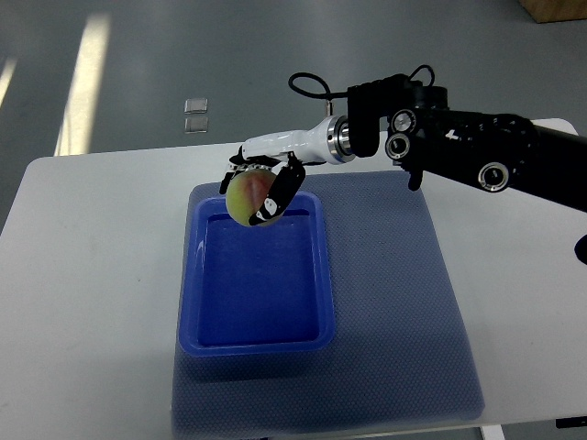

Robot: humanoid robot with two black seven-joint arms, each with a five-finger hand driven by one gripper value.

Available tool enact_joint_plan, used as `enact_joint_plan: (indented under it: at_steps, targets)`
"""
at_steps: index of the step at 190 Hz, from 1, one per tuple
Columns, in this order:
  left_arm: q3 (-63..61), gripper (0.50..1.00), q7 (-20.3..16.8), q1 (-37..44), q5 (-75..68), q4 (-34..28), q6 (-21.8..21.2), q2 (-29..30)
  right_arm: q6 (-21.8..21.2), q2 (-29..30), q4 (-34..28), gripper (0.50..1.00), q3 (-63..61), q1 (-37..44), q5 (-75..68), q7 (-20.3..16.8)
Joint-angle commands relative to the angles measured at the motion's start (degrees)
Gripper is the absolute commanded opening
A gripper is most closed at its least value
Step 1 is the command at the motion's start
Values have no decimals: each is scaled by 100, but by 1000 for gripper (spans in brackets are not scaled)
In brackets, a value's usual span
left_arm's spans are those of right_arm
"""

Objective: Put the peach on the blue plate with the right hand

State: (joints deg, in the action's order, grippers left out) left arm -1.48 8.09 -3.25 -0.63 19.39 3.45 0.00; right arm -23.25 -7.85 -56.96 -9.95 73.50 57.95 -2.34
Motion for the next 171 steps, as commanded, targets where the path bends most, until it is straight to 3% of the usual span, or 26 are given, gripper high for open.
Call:
enact_joint_plan:
  at_steps: [1, 10, 36, 59, 66, 76, 77, 89, 99, 100, 102, 142, 171]
  targets:
    - [-2, 1000, 0, 0, 11, -14, -2, 0, 49, 398, 317, 500, 29, -214, 261, 6]
    - [7, 1000, 0, 0, 11, -5, -2, 0, 163, 741, 625, 509, 55, -477, 498, 6]
    - [-2, 1000, 0, 0, 2, 4, -2, 0, 189, 785, 757, 552, 64, -767, 621, 6]
    - [-2, 1000, 0, 0, 11, 4, -2, 0, 198, 785, 827, 646, 64, -899, 691, 15]
    - [-2, 1000, 0, 0, 10, 4, -2, 0, 216, 785, 827, 705, 72, -917, 691, 15]
    - [-2, 1000, 0, 0, 11, 4, -2, 0, 216, 785, 827, 705, 72, -917, 691, 15]
    - [-2, 1000, 0, 0, 11, 4, -2, 0, 224, 785, 836, 796, 64, -925, 691, 15]
    - [-2, 1000, 0, 0, 2, 4, -2, 0, 224, 785, 836, 882, 64, -917, 691, 15]
    - [-2, 1000, 0, 0, 2, 4, -2, 0, 224, 785, 836, 883, 64, -917, 691, 15]
    - [-2, 1000, 0, 0, 2, 4, -2, 0, 216, 785, 844, 917, 46, -917, 691, 15]
    - [-2, 1000, 0, 0, 10, 4, -2, 0, 207, 785, 845, 923, 46, -908, 683, 15]
    - [-2, 1000, 0, 0, 11, 4, -2, 0, 163, 776, 827, 930, -121, -697, 603, 15]
    - [-2, 1000, 0, 0, 2, 4, -2, 0, 172, 407, 827, 930, -736, -407, 533, 23]
